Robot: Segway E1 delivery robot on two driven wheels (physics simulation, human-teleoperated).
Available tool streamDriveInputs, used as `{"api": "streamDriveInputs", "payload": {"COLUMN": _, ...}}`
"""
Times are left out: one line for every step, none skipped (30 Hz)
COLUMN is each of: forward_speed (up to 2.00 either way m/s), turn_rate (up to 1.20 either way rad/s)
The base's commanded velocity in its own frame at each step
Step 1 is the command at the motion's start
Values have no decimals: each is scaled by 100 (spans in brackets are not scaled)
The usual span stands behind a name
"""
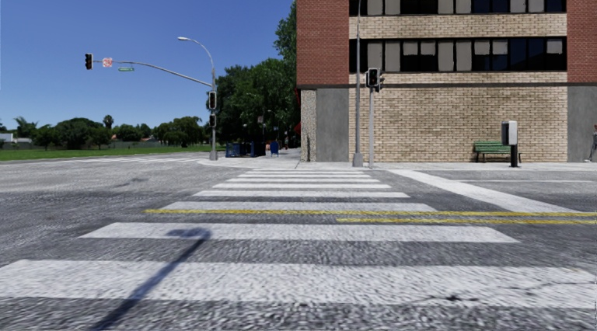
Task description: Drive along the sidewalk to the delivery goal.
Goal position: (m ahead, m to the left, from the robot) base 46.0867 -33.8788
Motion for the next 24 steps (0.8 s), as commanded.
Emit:
{"api": "streamDriveInputs", "payload": {"forward_speed": 200, "turn_rate": 0}}
{"api": "streamDriveInputs", "payload": {"forward_speed": 200, "turn_rate": 0}}
{"api": "streamDriveInputs", "payload": {"forward_speed": 200, "turn_rate": 0}}
{"api": "streamDriveInputs", "payload": {"forward_speed": 200, "turn_rate": 0}}
{"api": "streamDriveInputs", "payload": {"forward_speed": 200, "turn_rate": 0}}
{"api": "streamDriveInputs", "payload": {"forward_speed": 200, "turn_rate": 0}}
{"api": "streamDriveInputs", "payload": {"forward_speed": 200, "turn_rate": 0}}
{"api": "streamDriveInputs", "payload": {"forward_speed": 200, "turn_rate": 0}}
{"api": "streamDriveInputs", "payload": {"forward_speed": 200, "turn_rate": 0}}
{"api": "streamDriveInputs", "payload": {"forward_speed": 200, "turn_rate": 0}}
{"api": "streamDriveInputs", "payload": {"forward_speed": 200, "turn_rate": 0}}
{"api": "streamDriveInputs", "payload": {"forward_speed": 200, "turn_rate": 0}}
{"api": "streamDriveInputs", "payload": {"forward_speed": 200, "turn_rate": 0}}
{"api": "streamDriveInputs", "payload": {"forward_speed": 200, "turn_rate": -2}}
{"api": "streamDriveInputs", "payload": {"forward_speed": 200, "turn_rate": -9}}
{"api": "streamDriveInputs", "payload": {"forward_speed": 200, "turn_rate": -9}}
{"api": "streamDriveInputs", "payload": {"forward_speed": 200, "turn_rate": -16}}
{"api": "streamDriveInputs", "payload": {"forward_speed": 200, "turn_rate": -21}}
{"api": "streamDriveInputs", "payload": {"forward_speed": 200, "turn_rate": -26}}
{"api": "streamDriveInputs", "payload": {"forward_speed": 200, "turn_rate": -26}}
{"api": "streamDriveInputs", "payload": {"forward_speed": 200, "turn_rate": -29}}
{"api": "streamDriveInputs", "payload": {"forward_speed": 200, "turn_rate": -30}}
{"api": "streamDriveInputs", "payload": {"forward_speed": 200, "turn_rate": -30}}
{"api": "streamDriveInputs", "payload": {"forward_speed": 200, "turn_rate": -29}}
